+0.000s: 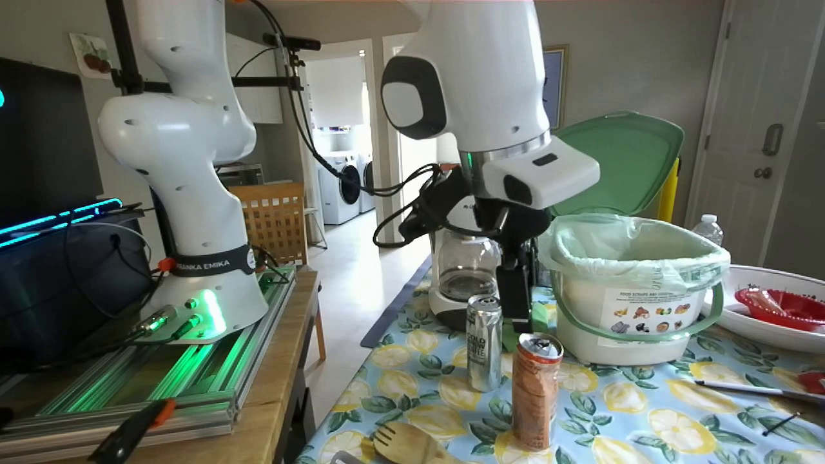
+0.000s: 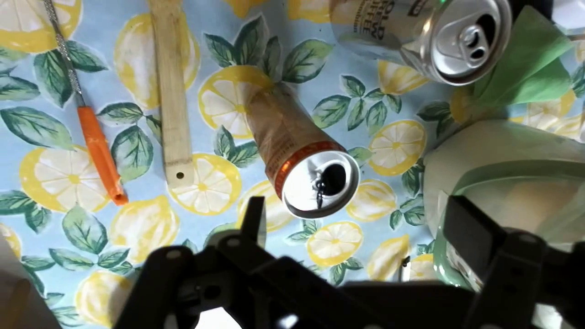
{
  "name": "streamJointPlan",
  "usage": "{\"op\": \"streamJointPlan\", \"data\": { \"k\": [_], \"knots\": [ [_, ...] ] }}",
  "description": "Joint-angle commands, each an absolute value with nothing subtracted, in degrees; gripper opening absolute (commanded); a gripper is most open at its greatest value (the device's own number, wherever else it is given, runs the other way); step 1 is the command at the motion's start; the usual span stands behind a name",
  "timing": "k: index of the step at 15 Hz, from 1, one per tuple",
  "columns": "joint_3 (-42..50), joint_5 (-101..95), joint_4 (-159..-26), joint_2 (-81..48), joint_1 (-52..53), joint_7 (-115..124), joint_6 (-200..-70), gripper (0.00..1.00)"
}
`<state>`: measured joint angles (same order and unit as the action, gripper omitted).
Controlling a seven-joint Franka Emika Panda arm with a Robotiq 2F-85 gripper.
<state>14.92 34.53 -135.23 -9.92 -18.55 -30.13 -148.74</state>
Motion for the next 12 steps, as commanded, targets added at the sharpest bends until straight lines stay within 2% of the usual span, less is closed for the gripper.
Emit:
{"op": "streamJointPlan", "data": {
  "k": [1, 12],
  "knots": [
    [13.56, 32.58, -132.91, -13.79, -20.11, -30.36, -148.95, 1.0],
    [10.05, 29.63, -129.17, -20.1, -22.7, -30.98, -152.06, 1.0]
  ]
}}
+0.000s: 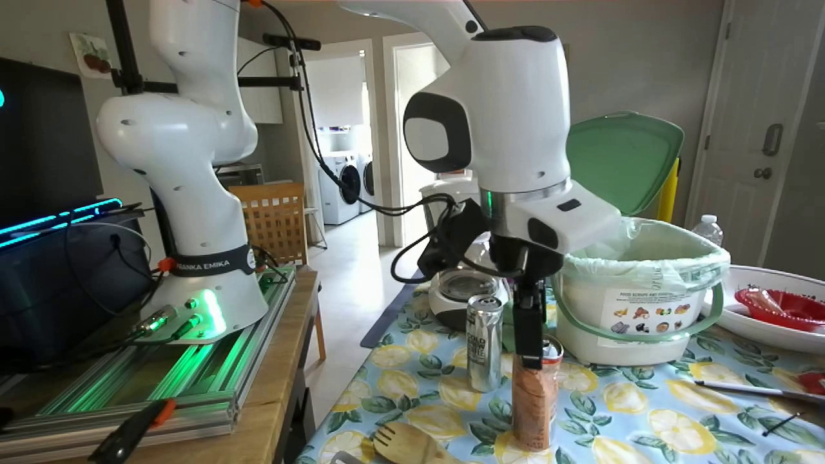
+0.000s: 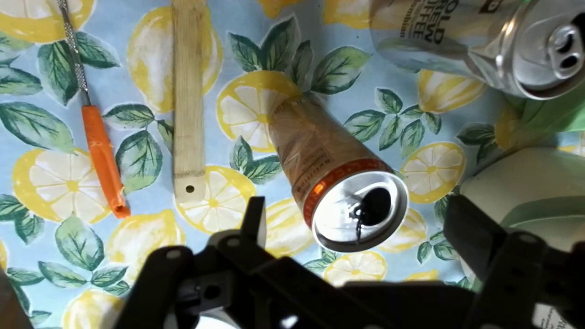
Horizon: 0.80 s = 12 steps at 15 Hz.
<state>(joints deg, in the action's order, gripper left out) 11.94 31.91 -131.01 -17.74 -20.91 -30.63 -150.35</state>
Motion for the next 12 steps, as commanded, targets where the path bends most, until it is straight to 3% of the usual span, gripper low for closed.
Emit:
{"op": "streamJointPlan", "data": {
  "k": [1, 5, 7, 10, 12],
  "knots": [
    [9.65, 29.22, -129.08, -20.4, -22.95, -31.0, -152.31, 1.0],
    [8.36, 27.36, -128.29, -21.66, -23.79, -30.4, -152.11, 1.0],
    [8.07, 26.42, -128.07, -22.03, -24.01, -30.18, -152.23, 0.72],
    [7.85, 25.3, -127.84, -22.22, -24.25, -29.89, -152.0, 0.51],
    [7.81, 24.6, -127.34, -22.14, -24.4, -29.76, -151.83, 0.42]
  ]
}}
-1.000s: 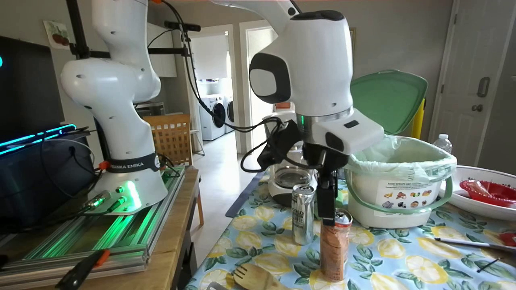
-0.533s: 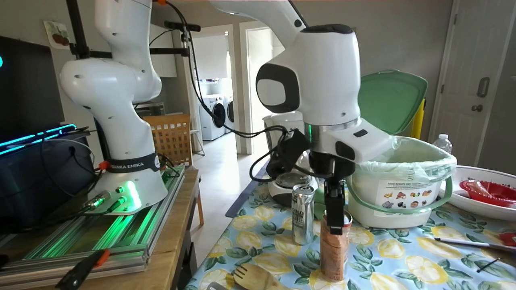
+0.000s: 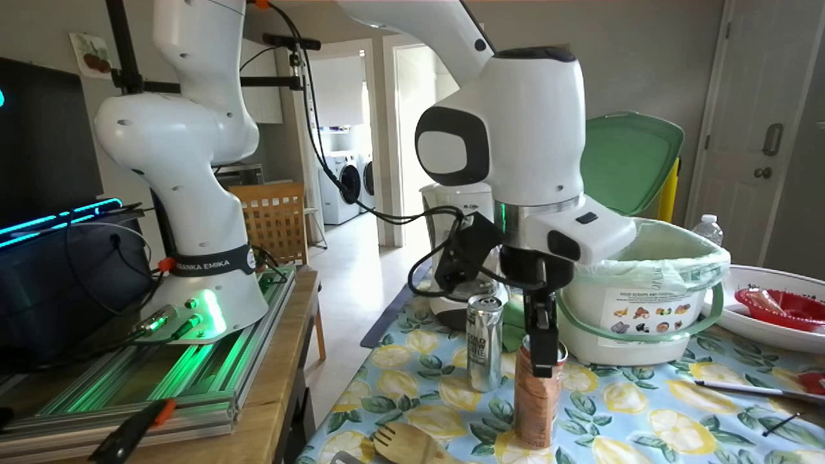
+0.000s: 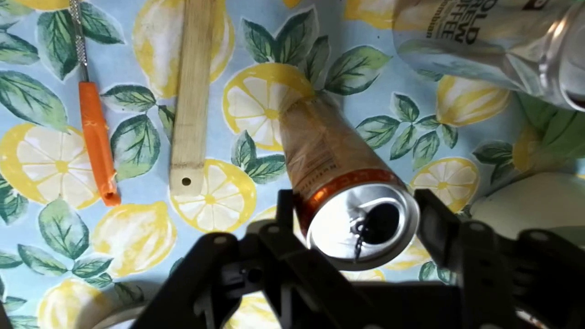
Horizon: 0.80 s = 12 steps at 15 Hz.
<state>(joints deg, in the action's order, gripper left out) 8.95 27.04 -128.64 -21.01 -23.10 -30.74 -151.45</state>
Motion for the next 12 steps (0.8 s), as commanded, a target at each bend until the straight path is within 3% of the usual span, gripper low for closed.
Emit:
{"op": "streamJointPlan", "data": {
  "k": [1, 12],
  "knots": [
    [7.59, 24.55, -127.34, -21.77, -24.58, -30.06, -151.71, 0.4],
    [7.42, 17.51, -129.49, -10.28, -22.17, -33.41, -152.89, 0.38]
  ]
}}
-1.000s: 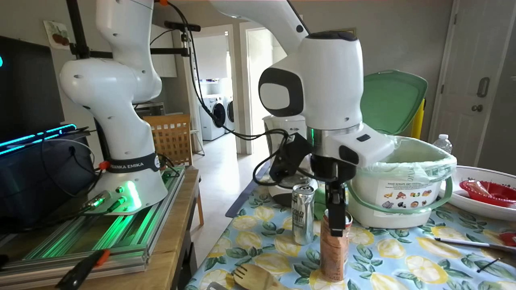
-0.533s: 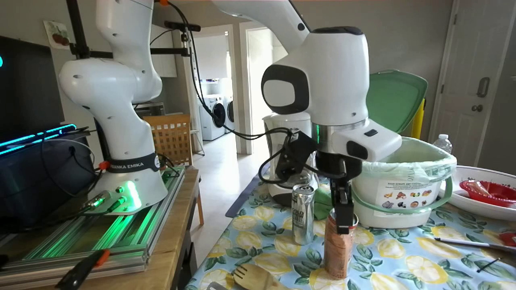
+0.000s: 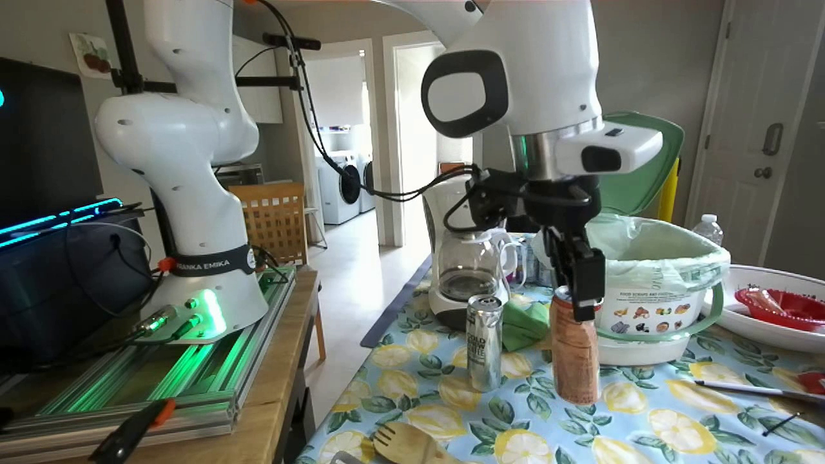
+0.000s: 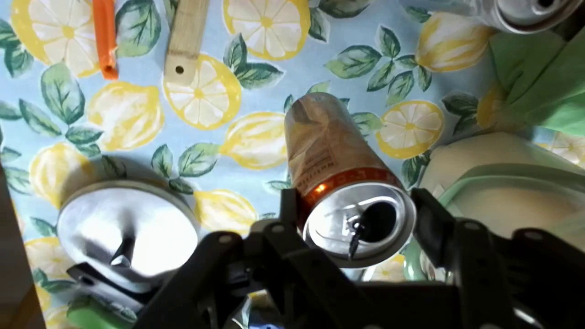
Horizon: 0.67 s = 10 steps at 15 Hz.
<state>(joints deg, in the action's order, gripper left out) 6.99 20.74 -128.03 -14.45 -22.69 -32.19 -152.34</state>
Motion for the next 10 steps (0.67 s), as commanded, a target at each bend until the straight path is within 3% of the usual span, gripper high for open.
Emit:
{"op": "streamJointPlan", "data": {
  "k": [1, 10],
  "knots": [
    [7.46, 17.1, -129.33, -9.26, -22.05, -33.88, -153.12, 0.38],
    [4.56, 25.07, -124.36, -6.06, -20.1, -43.84, -156.55, 0.38]
  ]
}}
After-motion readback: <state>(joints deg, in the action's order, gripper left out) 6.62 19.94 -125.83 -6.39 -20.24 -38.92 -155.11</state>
